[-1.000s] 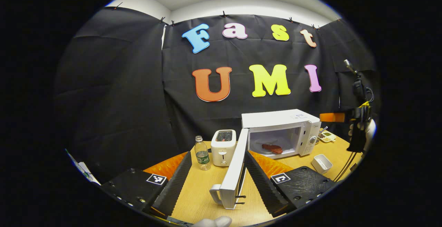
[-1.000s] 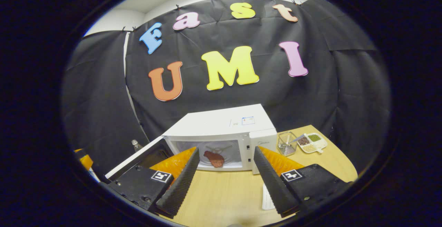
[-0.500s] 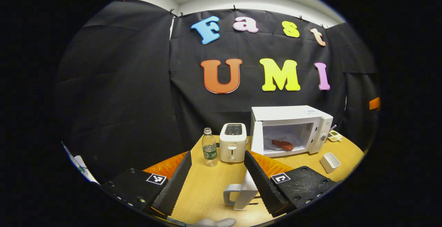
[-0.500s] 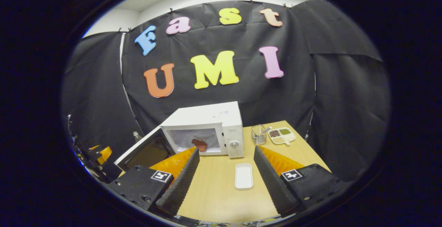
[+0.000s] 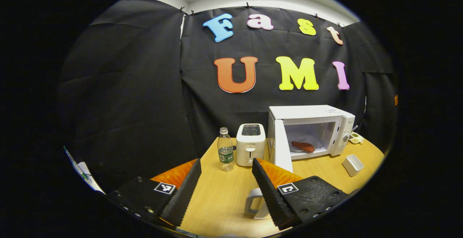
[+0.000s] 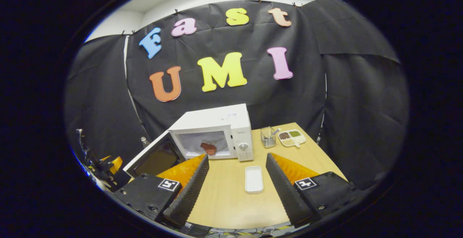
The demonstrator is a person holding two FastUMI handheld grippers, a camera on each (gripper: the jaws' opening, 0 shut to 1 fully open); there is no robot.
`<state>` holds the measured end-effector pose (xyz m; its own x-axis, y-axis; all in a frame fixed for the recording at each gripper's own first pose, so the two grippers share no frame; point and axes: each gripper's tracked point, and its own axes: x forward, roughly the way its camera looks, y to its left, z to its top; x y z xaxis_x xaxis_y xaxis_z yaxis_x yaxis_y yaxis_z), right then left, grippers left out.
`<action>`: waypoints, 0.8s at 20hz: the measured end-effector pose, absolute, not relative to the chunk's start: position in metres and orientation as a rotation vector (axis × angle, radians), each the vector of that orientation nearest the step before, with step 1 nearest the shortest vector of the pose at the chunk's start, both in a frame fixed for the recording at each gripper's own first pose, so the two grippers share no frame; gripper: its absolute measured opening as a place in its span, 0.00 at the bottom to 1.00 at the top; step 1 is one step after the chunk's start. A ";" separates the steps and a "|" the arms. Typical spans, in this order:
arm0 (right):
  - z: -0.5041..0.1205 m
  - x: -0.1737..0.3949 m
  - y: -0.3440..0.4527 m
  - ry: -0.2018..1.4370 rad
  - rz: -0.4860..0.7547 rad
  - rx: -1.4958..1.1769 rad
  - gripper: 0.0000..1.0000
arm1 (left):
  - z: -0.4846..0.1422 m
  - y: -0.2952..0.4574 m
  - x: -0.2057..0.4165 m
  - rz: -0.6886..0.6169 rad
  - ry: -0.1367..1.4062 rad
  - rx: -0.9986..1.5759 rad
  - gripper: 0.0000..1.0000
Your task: Open the microwave oven with the left hand, put the food in, and close the microwave oven.
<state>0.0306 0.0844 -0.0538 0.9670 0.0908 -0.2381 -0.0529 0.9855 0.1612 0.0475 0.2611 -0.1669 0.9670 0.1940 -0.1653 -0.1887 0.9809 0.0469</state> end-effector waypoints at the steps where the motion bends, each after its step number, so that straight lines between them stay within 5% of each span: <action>1: -0.053 0.030 0.086 0.250 0.078 0.153 1.00 | -0.169 0.264 0.047 0.193 0.163 0.031 0.53; 3: -0.055 0.028 0.085 0.259 0.079 0.142 1.00 | -0.185 0.276 0.051 0.225 0.176 0.054 0.08; 5: -0.055 0.025 0.085 0.270 0.084 0.146 0.90 | -0.199 0.277 0.060 0.206 0.171 0.057 0.01; 8: -0.057 0.021 0.081 0.282 0.076 0.142 0.90 | -0.213 0.271 0.075 0.167 0.185 0.079 0.00; 9: -0.057 0.019 0.080 0.287 0.073 0.139 1.00 | -0.219 0.267 0.078 0.155 0.200 0.088 0.00; 10: -0.058 0.017 0.077 0.290 0.067 0.135 0.90 | -0.221 0.263 0.080 0.140 0.206 0.096 0.00; 11: -0.058 0.016 0.074 0.288 0.063 0.134 1.00 | -0.220 0.262 0.082 0.146 0.201 0.111 0.00; 12: -0.058 0.014 0.070 0.286 0.053 0.134 0.90 | -0.220 0.258 0.083 0.134 0.203 0.113 0.00; 14: -0.061 0.013 0.063 0.291 0.040 0.143 1.00 | -0.219 0.246 0.085 0.113 0.200 0.104 0.00; 16: -0.063 0.012 0.058 0.303 0.033 0.153 0.90 | -0.220 0.232 0.088 0.089 0.199 0.104 0.00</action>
<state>0.0115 0.0581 -0.0633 0.9541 0.0552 -0.2943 -0.0094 0.9879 0.1547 0.0877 0.2318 -0.2202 0.9764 0.0981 -0.1922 -0.0776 0.9907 0.1116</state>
